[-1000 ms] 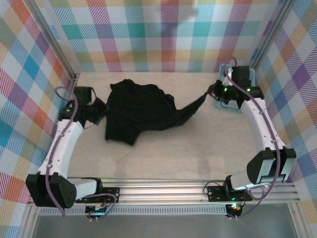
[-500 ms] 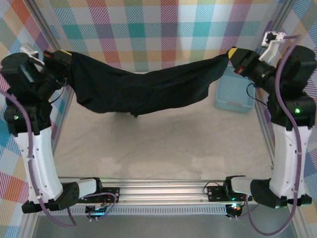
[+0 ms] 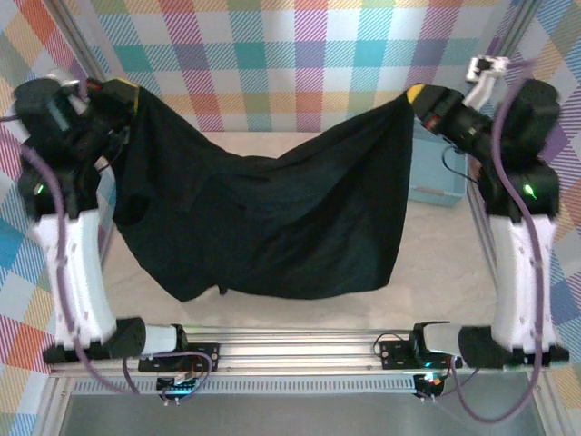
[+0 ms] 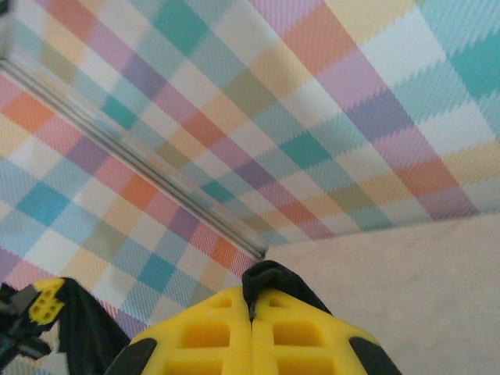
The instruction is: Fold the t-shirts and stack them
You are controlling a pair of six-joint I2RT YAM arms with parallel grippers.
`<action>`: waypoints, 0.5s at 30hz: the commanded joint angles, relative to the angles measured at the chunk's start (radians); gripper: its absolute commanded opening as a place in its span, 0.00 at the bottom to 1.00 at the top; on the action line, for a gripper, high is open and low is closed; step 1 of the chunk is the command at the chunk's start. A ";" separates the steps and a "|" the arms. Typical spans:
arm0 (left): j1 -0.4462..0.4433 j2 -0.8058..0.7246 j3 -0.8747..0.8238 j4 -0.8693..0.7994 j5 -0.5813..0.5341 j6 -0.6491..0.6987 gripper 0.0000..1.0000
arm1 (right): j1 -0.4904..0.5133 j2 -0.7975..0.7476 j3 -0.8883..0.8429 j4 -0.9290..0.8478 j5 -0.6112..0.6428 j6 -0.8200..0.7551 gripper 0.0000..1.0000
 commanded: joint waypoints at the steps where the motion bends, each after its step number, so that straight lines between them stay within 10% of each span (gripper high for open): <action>1: 0.012 0.167 0.025 0.118 0.071 -0.050 0.00 | -0.005 0.179 0.060 0.091 -0.066 0.046 0.00; 10: 0.039 0.562 0.826 0.024 0.124 -0.166 0.00 | -0.036 0.520 0.725 -0.088 -0.069 0.050 0.00; 15: 0.102 0.420 0.754 0.043 0.134 -0.194 0.00 | -0.100 0.448 0.695 -0.056 -0.056 0.098 0.00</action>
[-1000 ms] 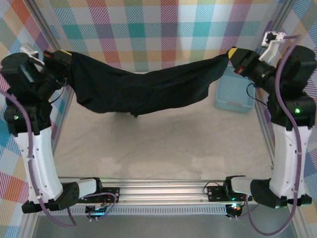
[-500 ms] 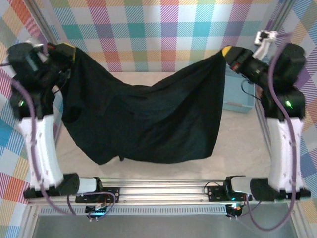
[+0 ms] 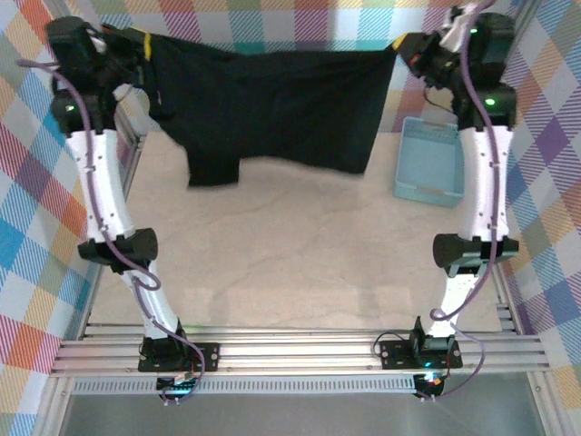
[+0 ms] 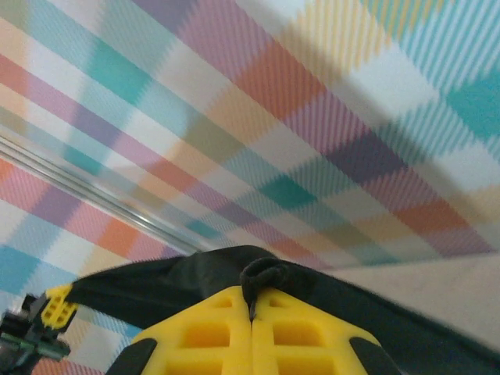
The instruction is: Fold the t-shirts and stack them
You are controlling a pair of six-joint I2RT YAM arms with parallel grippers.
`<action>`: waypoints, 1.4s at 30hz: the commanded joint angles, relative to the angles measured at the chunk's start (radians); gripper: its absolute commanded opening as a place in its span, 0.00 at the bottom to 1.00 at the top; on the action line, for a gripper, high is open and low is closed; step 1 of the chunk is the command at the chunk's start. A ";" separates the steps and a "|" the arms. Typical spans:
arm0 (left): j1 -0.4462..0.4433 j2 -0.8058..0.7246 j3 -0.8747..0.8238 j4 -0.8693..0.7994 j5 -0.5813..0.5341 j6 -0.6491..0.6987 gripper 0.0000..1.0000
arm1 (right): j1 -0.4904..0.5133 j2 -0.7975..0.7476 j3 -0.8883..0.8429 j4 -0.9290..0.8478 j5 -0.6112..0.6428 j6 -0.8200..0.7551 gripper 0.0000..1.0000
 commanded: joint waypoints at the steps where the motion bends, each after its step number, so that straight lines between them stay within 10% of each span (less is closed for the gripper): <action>1: 0.037 -0.200 -0.042 0.037 0.025 0.004 0.00 | -0.039 -0.124 -0.035 0.044 -0.008 0.030 0.00; 8: 0.006 -0.698 -1.101 0.085 0.054 0.092 0.12 | -0.041 -0.373 -0.720 0.110 -0.080 0.004 0.00; 13: -0.013 -0.851 -1.794 0.113 0.091 0.157 0.23 | -0.040 -0.543 -1.367 0.225 -0.026 0.019 0.24; 16: -0.014 -0.868 -1.985 0.083 0.025 0.228 0.54 | -0.037 -0.579 -1.620 0.257 0.039 0.027 0.37; 19: -0.029 -0.884 -2.023 0.033 -0.034 0.260 0.70 | -0.031 -0.597 -1.736 0.249 0.086 -0.003 0.43; 27: -0.101 -0.907 -1.979 -0.046 -0.173 0.270 0.65 | 0.155 -0.629 -1.735 0.245 0.216 -0.047 0.41; 37: -0.103 -0.356 -1.766 0.056 -0.212 0.333 0.57 | 0.436 -0.073 -1.357 0.242 0.172 -0.092 0.34; 42: -0.131 -0.202 -1.690 0.081 -0.194 0.325 0.58 | 0.423 0.145 -1.202 0.225 0.152 -0.032 0.32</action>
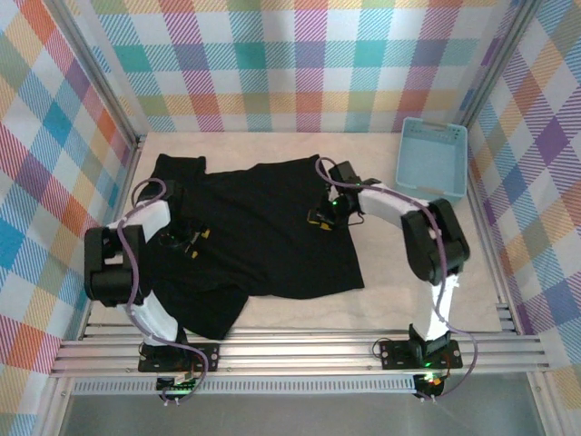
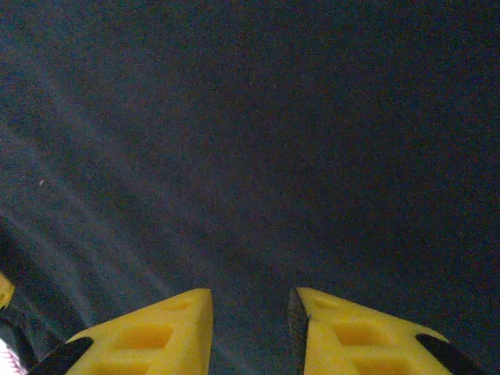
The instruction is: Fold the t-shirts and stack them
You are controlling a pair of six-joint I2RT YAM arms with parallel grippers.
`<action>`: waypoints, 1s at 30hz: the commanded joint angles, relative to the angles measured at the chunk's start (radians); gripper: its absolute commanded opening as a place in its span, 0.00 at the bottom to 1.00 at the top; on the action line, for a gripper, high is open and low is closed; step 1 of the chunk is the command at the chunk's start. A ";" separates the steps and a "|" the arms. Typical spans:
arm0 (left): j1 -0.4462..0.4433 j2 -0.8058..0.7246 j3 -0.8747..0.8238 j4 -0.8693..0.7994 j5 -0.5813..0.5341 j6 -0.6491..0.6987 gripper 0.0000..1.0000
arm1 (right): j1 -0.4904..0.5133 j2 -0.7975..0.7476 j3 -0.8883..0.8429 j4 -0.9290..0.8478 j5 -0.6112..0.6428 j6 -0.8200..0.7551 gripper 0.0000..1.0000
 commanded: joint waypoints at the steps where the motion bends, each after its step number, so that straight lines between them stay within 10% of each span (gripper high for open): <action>1: -0.040 0.070 0.065 0.006 0.007 0.016 0.58 | -0.036 0.099 0.089 -0.045 -0.019 0.035 0.32; 19: -0.308 0.576 0.878 -0.233 0.012 0.114 0.64 | -0.342 0.097 0.167 -0.092 -0.010 0.057 0.31; 30: -0.180 -0.002 0.235 -0.042 -0.127 0.046 0.71 | -0.255 -0.226 -0.063 -0.019 0.010 -0.026 0.42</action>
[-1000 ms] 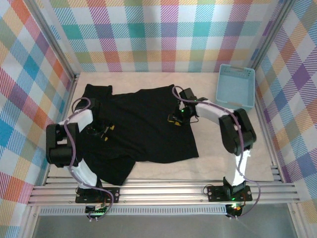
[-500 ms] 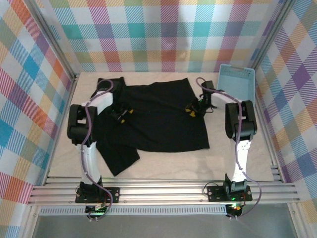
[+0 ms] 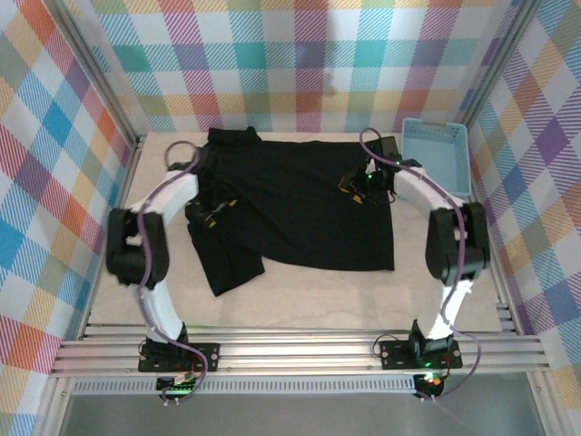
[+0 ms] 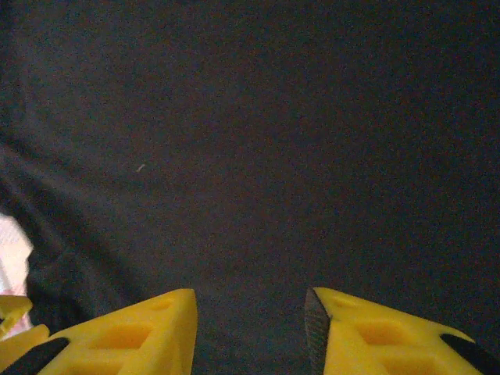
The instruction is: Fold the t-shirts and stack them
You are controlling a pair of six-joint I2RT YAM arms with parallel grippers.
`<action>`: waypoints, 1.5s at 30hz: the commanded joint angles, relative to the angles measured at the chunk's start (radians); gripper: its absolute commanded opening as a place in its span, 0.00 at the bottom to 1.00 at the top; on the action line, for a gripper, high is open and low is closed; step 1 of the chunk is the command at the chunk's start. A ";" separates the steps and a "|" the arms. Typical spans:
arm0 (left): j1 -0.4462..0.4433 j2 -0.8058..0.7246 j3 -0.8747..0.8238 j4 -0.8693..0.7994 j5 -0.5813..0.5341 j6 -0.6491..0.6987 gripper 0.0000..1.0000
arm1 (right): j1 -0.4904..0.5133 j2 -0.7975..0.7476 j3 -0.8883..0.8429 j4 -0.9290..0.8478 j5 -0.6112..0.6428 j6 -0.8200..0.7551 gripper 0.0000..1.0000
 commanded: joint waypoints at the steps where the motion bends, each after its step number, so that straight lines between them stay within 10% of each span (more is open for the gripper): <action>1: 0.025 -0.076 -0.137 0.074 0.012 -0.017 0.69 | -0.015 -0.089 -0.145 0.048 -0.025 -0.006 0.42; 15: 0.228 -0.003 -0.315 0.072 -0.044 0.034 0.52 | -0.034 -0.147 -0.407 0.009 0.063 -0.034 0.37; 27: 0.355 -0.406 -0.669 0.096 0.040 -0.137 0.51 | -0.019 -0.103 -0.417 -0.003 0.030 -0.060 0.38; 34: 0.329 -0.551 -0.485 0.002 0.051 -0.203 0.56 | -0.011 -0.193 -0.430 -0.013 0.085 -0.066 0.38; 45: 0.206 0.041 0.030 0.090 0.138 -0.031 0.54 | 0.003 -0.188 -0.421 0.025 0.040 -0.073 0.38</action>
